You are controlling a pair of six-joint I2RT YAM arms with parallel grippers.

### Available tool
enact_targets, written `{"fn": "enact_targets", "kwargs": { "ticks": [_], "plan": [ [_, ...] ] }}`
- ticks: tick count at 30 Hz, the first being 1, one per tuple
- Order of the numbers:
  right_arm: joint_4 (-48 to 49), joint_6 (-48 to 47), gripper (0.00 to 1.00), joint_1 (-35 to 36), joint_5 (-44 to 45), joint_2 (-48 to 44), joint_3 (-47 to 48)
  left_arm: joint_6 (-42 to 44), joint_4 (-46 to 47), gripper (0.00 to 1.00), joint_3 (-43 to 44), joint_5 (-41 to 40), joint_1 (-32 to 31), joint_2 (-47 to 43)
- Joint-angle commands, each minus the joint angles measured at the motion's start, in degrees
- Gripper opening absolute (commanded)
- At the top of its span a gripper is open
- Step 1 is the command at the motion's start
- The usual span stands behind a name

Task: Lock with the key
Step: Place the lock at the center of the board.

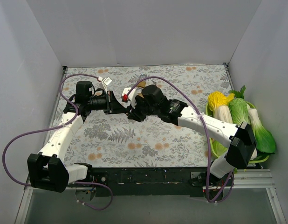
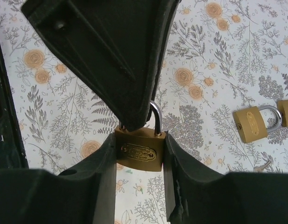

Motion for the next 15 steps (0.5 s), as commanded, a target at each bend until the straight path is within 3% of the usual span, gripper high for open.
{"fn": "enact_targets", "kwargs": {
  "ticks": [1, 2, 3, 6, 7, 9, 10, 15],
  "plan": [
    [1.80, 0.83, 0.01, -0.13, 1.92, -0.68, 1.48, -2.00, 0.82, 0.25, 0.07, 1.28, -0.20, -2.59],
    [1.54, 1.53, 0.01, -0.39, 1.66, -0.68, 1.56, -1.57, 0.38, 0.38, 0.34, 0.76, -0.11, -2.50],
    [1.36, 2.41, 0.01, -1.35, 1.13, -0.51, 1.57, -1.04, -0.32, 0.66, 0.60, -0.99, 0.06, -2.67],
    [0.22, 8.11, 0.01, -5.03, 0.95, 0.98, 1.65, 2.55, -2.60, 0.80, 3.05, -3.98, 1.82, -3.11],
    [0.05, 9.78, 0.01, -6.10, 1.30, 1.60, 1.48, 3.61, -3.39, 0.91, 4.11, -7.47, 2.26, -3.29],
    [-0.13, 13.75, 0.01, -8.73, 2.61, 3.96, 1.48, 5.11, -5.94, 0.98, 7.09, -11.18, 3.93, -3.29],
    [-0.39, 16.45, 0.01, -9.27, 3.75, 5.02, 1.74, 5.12, -6.91, 0.98, 8.24, -16.94, 4.19, -3.12],
    [-3.73, 30.33, 0.01, -10.06, 13.94, 13.71, 6.39, 8.89, -16.74, 0.98, 18.85, -30.08, 5.34, 0.13]
  ]
}}
